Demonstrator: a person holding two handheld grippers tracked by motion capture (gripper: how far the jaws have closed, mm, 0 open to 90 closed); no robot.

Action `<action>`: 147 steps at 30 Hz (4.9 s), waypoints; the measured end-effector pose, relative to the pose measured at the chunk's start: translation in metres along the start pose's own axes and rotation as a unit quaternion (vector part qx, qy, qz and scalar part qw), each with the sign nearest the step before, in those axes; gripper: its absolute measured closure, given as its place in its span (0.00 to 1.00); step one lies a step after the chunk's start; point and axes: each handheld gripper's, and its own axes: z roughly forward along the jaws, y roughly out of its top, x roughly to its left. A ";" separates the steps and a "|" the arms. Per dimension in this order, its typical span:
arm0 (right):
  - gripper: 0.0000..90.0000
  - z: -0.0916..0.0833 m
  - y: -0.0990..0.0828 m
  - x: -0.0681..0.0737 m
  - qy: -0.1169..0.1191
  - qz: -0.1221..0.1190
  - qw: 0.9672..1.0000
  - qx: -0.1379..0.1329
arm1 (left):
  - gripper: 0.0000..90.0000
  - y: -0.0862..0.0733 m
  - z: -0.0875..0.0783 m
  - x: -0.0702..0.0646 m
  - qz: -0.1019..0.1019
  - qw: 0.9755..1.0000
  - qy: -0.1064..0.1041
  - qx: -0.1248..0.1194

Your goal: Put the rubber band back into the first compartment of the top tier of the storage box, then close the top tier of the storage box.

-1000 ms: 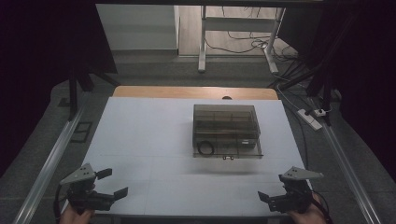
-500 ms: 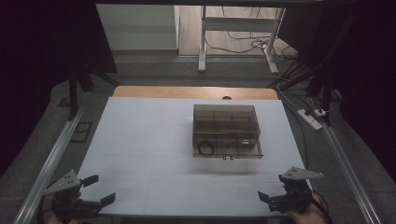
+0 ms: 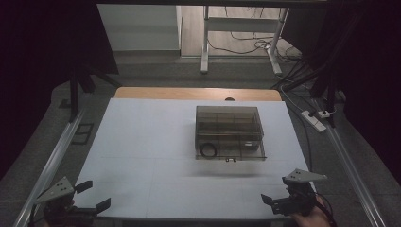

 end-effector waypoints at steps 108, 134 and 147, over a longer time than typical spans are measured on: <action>0.06 0.024 0.038 0.042 0.038 -0.064 0.995 -0.065 | 0.03 0.001 0.002 0.004 -0.005 1.000 -0.023 0.011; 0.73 0.037 0.048 0.036 0.059 -0.092 0.992 -0.068 | 0.03 0.002 0.004 0.003 0.000 1.000 -0.020 0.017; 0.99 0.045 0.057 0.031 0.072 -0.090 0.992 -0.053 | 0.04 0.002 0.004 0.002 0.001 1.000 -0.020 0.019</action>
